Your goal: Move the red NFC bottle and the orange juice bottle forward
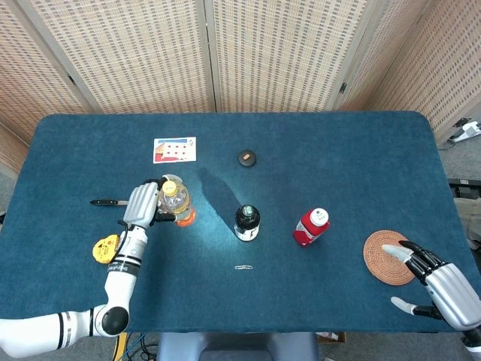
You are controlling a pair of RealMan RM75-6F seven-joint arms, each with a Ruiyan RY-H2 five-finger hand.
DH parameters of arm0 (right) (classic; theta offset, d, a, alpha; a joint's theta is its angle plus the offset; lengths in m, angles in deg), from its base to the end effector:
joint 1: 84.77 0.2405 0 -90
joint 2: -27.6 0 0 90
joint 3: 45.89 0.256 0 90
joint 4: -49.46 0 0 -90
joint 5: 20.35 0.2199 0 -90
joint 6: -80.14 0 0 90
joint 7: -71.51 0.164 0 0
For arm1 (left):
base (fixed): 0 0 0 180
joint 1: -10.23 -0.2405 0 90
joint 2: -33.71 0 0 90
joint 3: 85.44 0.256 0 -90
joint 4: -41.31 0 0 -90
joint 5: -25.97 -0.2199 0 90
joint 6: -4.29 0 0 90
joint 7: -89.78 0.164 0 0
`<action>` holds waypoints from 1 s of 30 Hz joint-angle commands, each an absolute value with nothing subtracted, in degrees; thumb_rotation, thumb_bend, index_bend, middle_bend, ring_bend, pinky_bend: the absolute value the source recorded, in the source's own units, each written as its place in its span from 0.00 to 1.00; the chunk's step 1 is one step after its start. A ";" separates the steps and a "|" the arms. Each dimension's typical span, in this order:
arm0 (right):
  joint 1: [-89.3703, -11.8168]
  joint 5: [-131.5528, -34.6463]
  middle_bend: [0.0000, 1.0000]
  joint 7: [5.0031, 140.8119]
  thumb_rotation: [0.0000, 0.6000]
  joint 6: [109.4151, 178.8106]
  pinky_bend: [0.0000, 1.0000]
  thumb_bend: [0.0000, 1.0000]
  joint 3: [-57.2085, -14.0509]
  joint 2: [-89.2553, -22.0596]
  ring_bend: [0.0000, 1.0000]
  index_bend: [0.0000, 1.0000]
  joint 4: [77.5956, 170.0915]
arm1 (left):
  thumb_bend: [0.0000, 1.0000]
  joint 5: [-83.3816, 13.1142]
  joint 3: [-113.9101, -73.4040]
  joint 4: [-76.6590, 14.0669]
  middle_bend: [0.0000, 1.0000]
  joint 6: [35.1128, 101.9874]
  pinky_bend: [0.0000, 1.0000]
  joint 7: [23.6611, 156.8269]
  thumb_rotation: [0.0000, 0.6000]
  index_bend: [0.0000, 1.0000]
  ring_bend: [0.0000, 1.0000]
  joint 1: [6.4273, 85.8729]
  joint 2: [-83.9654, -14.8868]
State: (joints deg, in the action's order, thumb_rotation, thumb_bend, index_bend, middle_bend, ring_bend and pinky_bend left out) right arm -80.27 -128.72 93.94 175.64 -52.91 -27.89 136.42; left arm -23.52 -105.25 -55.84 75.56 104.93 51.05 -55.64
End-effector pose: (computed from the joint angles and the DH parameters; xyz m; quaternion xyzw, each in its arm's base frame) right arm -0.2934 -0.1520 0.1780 0.6750 -0.3870 0.4714 0.4152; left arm -0.1104 0.3689 0.0179 -0.5439 -0.5146 -0.5007 0.4343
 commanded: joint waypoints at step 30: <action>-80.45 -129.26 0.24 93.19 1.00 176.61 0.31 0.05 -53.27 -27.80 0.14 0.18 136.65 | 0.09 -27.33 -102.00 -47.56 0.52 73.63 0.22 100.31 1.00 0.55 0.34 47.07 -59.94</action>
